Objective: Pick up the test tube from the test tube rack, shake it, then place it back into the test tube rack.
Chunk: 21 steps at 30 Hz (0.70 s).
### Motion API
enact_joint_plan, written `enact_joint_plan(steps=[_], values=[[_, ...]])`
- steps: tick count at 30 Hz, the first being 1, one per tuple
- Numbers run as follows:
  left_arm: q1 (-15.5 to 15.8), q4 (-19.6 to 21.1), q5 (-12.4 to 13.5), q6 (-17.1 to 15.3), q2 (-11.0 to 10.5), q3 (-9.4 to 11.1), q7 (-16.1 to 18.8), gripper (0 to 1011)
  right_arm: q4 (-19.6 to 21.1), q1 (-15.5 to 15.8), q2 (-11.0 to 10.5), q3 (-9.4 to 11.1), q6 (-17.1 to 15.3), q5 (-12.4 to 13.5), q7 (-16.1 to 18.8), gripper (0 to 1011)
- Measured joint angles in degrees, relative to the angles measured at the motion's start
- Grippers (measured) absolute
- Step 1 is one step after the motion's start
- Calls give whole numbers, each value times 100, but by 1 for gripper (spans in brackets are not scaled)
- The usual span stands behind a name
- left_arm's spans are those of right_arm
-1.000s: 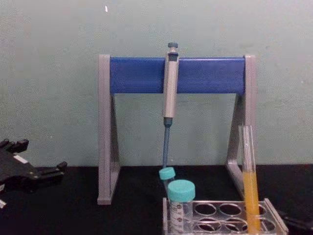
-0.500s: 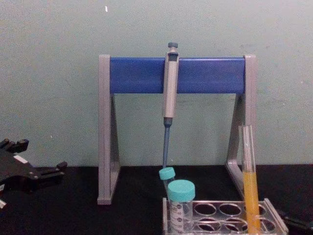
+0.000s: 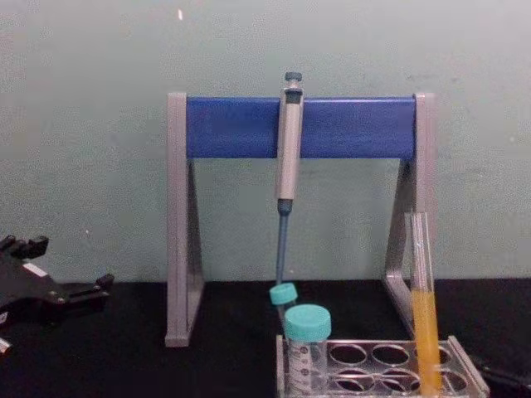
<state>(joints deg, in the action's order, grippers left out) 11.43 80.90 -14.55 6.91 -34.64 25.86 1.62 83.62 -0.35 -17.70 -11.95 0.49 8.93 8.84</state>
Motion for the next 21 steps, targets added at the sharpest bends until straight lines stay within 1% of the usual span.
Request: enact_joint_plan(steps=[21], values=[[0, 0, 0, 0, 0, 0, 0, 1001, 0, 0, 0, 0, 0, -1, 0, 1000]])
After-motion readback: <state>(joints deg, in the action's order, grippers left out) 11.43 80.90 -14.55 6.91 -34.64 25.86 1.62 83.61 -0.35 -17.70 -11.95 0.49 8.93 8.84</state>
